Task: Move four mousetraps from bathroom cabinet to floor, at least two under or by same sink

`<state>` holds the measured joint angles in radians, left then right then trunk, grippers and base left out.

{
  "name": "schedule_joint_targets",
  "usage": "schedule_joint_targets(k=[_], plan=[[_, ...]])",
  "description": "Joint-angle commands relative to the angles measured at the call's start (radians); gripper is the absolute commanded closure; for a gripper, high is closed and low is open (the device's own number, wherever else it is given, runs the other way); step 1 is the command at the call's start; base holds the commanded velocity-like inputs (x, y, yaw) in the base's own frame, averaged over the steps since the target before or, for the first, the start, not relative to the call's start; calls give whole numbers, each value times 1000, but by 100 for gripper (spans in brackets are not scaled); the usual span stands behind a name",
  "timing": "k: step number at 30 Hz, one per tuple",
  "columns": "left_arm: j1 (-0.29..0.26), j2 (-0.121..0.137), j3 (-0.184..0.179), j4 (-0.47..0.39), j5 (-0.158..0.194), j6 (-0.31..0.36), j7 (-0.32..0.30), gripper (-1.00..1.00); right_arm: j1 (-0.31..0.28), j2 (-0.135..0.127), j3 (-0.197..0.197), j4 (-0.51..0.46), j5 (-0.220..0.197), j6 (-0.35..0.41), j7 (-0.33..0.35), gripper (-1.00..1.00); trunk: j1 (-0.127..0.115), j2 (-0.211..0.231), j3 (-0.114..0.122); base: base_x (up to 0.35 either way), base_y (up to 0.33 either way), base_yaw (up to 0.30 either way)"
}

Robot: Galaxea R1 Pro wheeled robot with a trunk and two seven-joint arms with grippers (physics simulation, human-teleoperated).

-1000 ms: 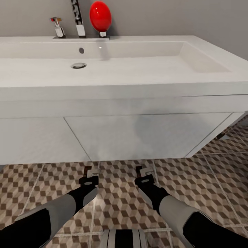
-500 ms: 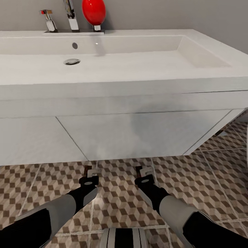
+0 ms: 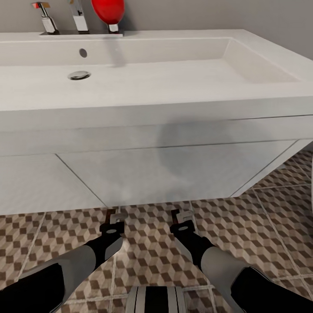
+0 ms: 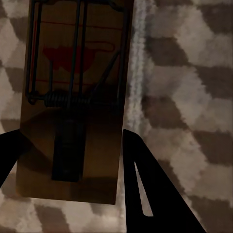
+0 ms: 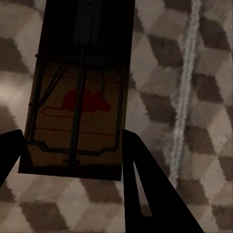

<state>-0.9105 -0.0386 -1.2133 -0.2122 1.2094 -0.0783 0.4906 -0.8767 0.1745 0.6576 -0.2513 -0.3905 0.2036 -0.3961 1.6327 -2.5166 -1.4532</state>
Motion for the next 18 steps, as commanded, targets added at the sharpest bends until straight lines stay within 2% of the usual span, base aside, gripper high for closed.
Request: schedule_joint_targets(k=[1, 14, 18], plan=[[-1, 0, -8, -1, 7, -3, 5, 100, -1, 0, 7, -1, -6, 4, -5, 100, 0, 0, -2, 1, 0, -10], [-1, 0, -8, -1, 7, -3, 5, 100, -1, 0, 9, -1, -5, -13, -6, 100, 0, 0, -14, 0, 0, 0], [-1, 0, -8, -1, 7, -3, 5, 100, -1, 0, 10, 0, -5, -16, -7, 100, 0, 0, -17, 0, 0, 114]])
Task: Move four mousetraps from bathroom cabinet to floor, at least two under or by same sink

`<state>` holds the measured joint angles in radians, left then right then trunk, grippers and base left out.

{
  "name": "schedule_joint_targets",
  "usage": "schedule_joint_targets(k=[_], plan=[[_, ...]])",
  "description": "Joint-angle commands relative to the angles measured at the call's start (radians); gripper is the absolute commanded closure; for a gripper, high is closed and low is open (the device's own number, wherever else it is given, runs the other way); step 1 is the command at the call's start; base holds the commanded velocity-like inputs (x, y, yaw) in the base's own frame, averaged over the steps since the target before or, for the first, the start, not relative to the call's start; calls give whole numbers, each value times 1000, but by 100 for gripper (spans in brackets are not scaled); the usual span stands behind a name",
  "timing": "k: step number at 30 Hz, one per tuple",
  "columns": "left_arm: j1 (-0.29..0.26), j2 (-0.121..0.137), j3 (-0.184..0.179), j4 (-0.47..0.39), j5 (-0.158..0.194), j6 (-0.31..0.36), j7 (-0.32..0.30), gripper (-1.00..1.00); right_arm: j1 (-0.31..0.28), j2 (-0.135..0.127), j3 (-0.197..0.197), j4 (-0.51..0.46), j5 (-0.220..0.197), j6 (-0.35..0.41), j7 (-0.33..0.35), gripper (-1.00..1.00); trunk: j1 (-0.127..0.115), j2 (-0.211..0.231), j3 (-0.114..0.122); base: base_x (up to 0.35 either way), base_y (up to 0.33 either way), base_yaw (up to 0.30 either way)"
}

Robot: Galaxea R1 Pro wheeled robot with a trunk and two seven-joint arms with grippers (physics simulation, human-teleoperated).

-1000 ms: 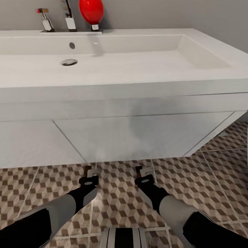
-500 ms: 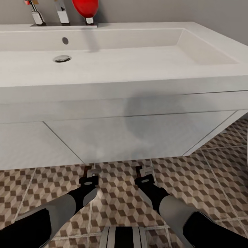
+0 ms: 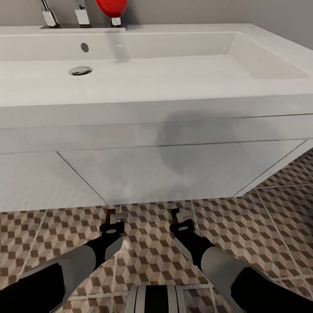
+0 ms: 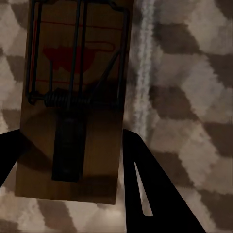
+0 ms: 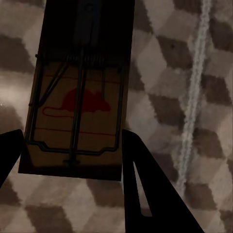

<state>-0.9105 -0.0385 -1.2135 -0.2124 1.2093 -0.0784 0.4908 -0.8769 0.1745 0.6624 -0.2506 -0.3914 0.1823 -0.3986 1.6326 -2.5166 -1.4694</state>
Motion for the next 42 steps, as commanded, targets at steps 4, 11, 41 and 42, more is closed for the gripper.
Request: schedule_joint_targets(k=[4, 11, 41, 42], plan=[[-1, 0, -8, -1, 7, -3, 5, 100, 0, 0, 5, -1, -4, 5, -5, 100, 0, 0, -5, 0, 0, 166], [-1, 0, -8, -1, 7, -3, 5, 100, 0, 0, 5, -1, -3, 5, -5, 100, 0, 0, -14, 0, 0, 176], [-1, -2, -9, -1, 7, -4, 5, 100, 1, 0, 4, -1, -5, -34, -3, 100, 0, 0, -51, 1, 0, 68], [-1, -3, -9, -1, 6, -4, 5, 100, 0, 0, 4, -1, -5, -34, -4, 100, 0, 0, -53, 41, 0, 0]])
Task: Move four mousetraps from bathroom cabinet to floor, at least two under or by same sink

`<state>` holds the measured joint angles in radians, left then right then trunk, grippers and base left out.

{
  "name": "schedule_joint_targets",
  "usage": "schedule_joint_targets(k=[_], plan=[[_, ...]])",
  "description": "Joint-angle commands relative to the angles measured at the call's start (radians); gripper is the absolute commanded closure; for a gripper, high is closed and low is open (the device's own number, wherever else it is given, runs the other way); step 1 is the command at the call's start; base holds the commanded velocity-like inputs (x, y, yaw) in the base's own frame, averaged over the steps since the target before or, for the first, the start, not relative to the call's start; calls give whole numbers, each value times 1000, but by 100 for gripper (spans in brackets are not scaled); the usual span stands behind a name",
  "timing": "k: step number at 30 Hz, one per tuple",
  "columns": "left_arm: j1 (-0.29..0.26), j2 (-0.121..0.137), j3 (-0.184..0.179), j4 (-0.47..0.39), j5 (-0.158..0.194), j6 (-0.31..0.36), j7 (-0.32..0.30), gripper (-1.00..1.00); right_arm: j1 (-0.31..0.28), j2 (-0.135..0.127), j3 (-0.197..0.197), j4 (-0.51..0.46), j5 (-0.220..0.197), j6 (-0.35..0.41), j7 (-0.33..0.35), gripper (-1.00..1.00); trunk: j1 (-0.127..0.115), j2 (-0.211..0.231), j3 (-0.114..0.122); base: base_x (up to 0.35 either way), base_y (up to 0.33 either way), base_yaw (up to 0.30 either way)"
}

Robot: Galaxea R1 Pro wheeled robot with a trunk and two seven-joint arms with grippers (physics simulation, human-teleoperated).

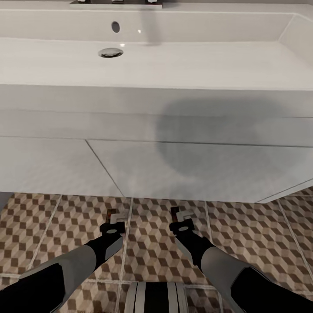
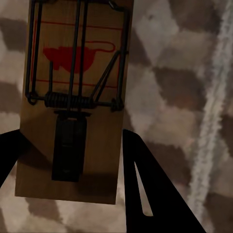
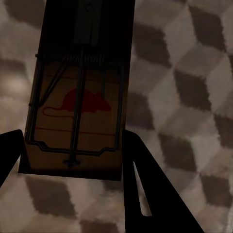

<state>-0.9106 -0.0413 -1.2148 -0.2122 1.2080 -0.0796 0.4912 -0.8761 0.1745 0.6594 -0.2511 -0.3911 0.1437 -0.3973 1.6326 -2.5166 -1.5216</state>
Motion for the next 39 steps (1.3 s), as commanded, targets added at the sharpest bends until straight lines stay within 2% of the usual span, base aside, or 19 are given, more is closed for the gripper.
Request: schedule_joint_targets(k=[1, 11, 20, 25, 30, 34, 39], plan=[[-1, 0, -8, -1, 6, -3, 5, 100, -1, 0, 6, -1, -6, 5, -6, 100, 0, 0, -2, 30, 0, 0], [-8, -7, -8, -2, 1, 5, 2, 100, -3, -4, 2, -28, -9, 5, -7, 100, 0, 0, -18, 6, 0, 0], [-102, -15, -7, -8, -2, 44, 0, 100, -3, -17, 0, -141, -4, 6, -10, 100, 0, 0, -33, 0, 0, 0], [-127, -19, -6, -14, -1, 48, 0, 100, -17, -18, 0, -173, -3, 5, -9, 100, 0, 0, -40, 0, 0, 14], [-149, -19, -6, -41, -2, 47, 0, 100, -32, -27, 0, -207, -1, -46, -12, 100, 0, 0, -42, 0, 0, 9], [-159, -19, -6, -50, -1, 43, 0, 100, -71, -29, -1, -197, -7, -54, -15, 100, 0, 0, -42, 0, 0, 1], [-161, -25, -5, -55, -1, 43, 0, 100, -92, -22, -1, -157, -12, -33, -17, 100, 0, 0, -42, 0, 0, 0]])
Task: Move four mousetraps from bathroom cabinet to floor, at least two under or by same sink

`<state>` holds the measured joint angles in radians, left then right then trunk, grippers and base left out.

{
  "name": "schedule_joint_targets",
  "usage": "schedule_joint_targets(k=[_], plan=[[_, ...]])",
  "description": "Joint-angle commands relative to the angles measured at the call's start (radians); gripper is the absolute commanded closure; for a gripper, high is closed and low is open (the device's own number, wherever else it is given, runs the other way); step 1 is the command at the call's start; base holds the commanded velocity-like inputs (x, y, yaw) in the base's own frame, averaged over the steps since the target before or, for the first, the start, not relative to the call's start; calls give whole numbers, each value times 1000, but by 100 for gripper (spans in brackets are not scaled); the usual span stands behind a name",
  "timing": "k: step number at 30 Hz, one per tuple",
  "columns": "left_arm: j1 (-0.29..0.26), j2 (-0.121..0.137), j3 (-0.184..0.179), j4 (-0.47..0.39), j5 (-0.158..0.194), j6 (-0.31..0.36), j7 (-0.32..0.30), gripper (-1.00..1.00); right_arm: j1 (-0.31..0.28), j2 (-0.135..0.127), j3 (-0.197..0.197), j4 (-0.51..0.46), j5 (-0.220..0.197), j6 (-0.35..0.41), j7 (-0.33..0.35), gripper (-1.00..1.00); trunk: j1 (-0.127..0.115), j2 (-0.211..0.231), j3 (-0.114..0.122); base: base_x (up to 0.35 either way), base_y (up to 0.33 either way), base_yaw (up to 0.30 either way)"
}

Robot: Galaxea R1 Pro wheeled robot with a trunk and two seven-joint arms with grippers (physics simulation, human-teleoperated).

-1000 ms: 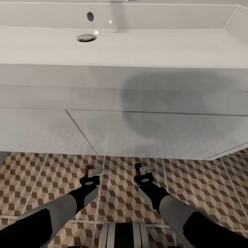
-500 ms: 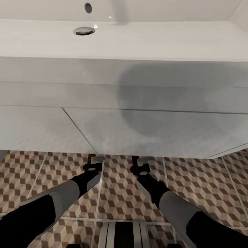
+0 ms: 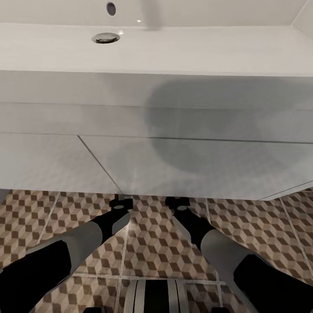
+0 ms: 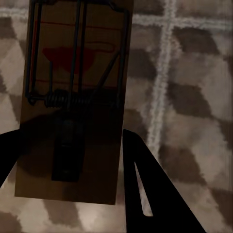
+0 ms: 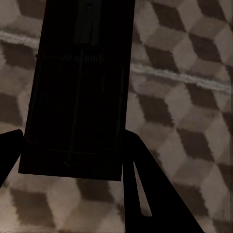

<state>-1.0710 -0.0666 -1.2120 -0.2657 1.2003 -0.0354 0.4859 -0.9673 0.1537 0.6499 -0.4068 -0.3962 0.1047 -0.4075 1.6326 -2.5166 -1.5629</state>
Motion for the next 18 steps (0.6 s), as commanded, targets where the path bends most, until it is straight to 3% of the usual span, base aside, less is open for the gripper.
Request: schedule_joint_targets(k=[1, 18], plan=[[-1, -1, -9, -3, 7, -1, 6, 100, -5, 0, 8, 2, -8, 15, -7, 100, 0, 0, -1, 0, 0, 0], [-1, -8, -14, -7, 4, -3, 7, 100, -13, 2, 1, 9, -13, 45, -7, 100, 0, 0, -1, 0, 0, 0]])
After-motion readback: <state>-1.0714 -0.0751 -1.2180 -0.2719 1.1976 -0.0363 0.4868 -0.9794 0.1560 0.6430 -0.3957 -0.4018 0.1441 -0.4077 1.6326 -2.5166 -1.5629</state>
